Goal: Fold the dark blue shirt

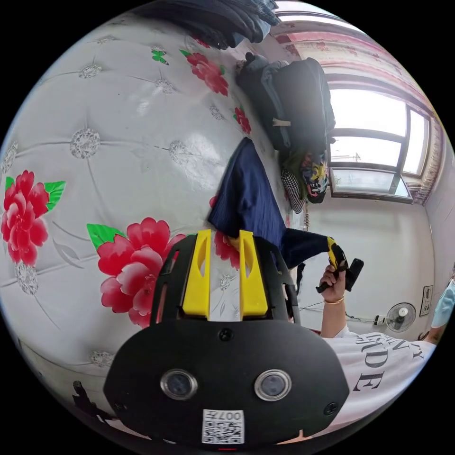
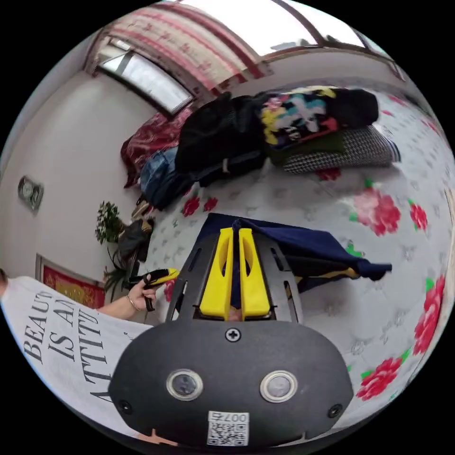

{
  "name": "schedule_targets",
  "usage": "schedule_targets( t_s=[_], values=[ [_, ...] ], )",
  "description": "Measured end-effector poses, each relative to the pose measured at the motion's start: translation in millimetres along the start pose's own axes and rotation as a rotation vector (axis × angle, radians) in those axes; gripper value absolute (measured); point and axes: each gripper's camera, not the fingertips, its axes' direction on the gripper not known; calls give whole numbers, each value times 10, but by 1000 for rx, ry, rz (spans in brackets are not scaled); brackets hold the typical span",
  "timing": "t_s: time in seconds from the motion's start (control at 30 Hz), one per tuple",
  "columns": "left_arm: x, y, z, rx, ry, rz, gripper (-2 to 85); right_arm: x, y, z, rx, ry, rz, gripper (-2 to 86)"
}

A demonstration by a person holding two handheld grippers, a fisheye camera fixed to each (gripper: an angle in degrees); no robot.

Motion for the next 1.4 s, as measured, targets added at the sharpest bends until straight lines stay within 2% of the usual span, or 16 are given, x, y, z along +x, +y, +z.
schedule_targets(
  t_s=[0.07, 0.17, 0.27, 0.4, 0.5, 0.57, 0.63, 0.73, 0.87, 0.9, 0.97, 1.1, 1.17, 1.2, 1.3, 1.4],
  values=[
    [-103, 60, -61, 21, 21, -17, 87, -678, -110, 554, -104, -66, -210, 4],
    [-209, 134, -98, 28, 30, -26, 88, -1183, 3, 1396, -238, -151, -319, 14],
    [-313, 224, -77, 16, 44, -39, 90, -1385, 239, 2198, -485, -266, -325, 31],
    [-316, 338, -58, -2, 13, 2, 93, -1376, 509, 2351, -531, -311, -285, 49],
    [-108, 392, -55, -13, -45, 122, 98, -1157, 537, 1943, -387, -203, -275, 65],
    [167, 388, 27, -32, -95, 259, 109, -938, 453, 1641, -294, -26, -308, 78],
    [420, 369, 141, -40, -131, 377, 117, -868, 329, 1532, -286, 76, -376, 90],
    [855, 361, 435, -53, -208, 599, 129, -970, 161, 1548, -330, 130, -564, 109],
    [1249, 377, 986, -117, -313, 830, 122, -1092, 131, 2009, -569, 145, -763, 116],
    [1265, 366, 1052, -128, -320, 835, 116, -1095, 132, 2079, -605, 150, -774, 112],
    [1193, 287, 1260, -186, -358, 771, 11, -1080, 74, 2248, -662, 180, -790, 89],
    [1048, 365, 1009, -190, -242, 723, -6, -916, -407, 2077, -542, 142, -614, 54],
    [934, 517, 565, -117, -164, 668, -8, -817, -690, 1943, -494, -74, -509, 44],
    [903, 550, 456, -94, -155, 650, -8, -822, -724, 1945, -484, -103, -501, 42],
    [684, 578, 189, -21, -191, 558, -7, -982, -785, 2235, -502, -121, -513, 45],
    [187, 418, 521, -119, -303, 456, 1, -998, -780, 2752, -563, -35, -430, 61]
  ],
)
